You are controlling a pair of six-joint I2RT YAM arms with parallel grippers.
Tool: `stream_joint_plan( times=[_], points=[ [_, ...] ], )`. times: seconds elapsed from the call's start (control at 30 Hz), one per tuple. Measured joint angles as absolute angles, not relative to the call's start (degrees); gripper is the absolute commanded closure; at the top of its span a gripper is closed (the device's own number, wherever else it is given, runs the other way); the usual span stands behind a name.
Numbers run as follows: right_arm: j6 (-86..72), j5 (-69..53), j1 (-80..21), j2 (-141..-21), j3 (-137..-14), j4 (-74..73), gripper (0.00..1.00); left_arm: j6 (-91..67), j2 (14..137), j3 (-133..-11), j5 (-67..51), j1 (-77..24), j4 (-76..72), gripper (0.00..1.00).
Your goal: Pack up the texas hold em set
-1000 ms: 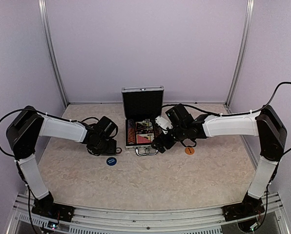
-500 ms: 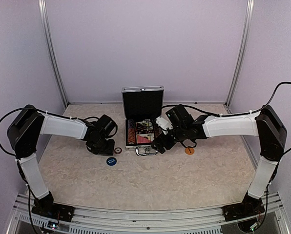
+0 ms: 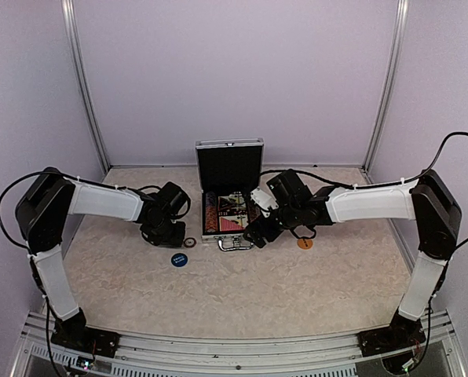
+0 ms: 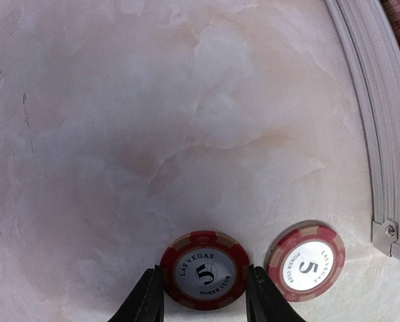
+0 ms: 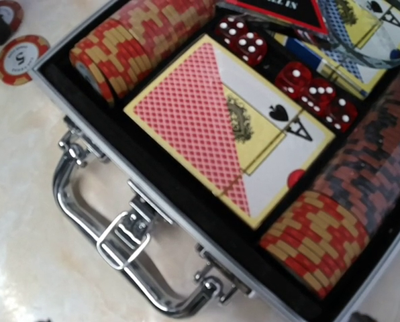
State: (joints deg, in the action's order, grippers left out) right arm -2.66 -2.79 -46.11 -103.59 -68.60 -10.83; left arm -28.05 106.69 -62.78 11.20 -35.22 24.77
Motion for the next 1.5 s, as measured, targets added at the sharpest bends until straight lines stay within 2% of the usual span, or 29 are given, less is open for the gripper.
stream_joint_plan(
  times=[0.13, 0.83, 1.13, 1.5],
  points=[
    [-2.7, -2.8, -46.1, -103.6, -68.6, -10.8, 0.05, -28.0, 107.1, -63.1, 11.1, -35.2, 23.6, 0.70],
    [-3.4, -6.3, -46.1, -103.6, -68.6, -10.8, 0.05, -28.4, 103.1, -62.0, 11.0, -35.6, 24.6, 0.69],
    [-4.2, -7.5, -46.1, -103.6, -68.9, -10.8, 0.04, -28.4, 101.7, -62.3, 12.1, -36.9, 26.0, 0.44],
    [-4.3, -7.7, -46.1, -103.6, -68.9, -10.8, 0.04, -28.2, 107.1, -65.3, 12.5, -36.2, 26.3, 0.42]
  ],
)
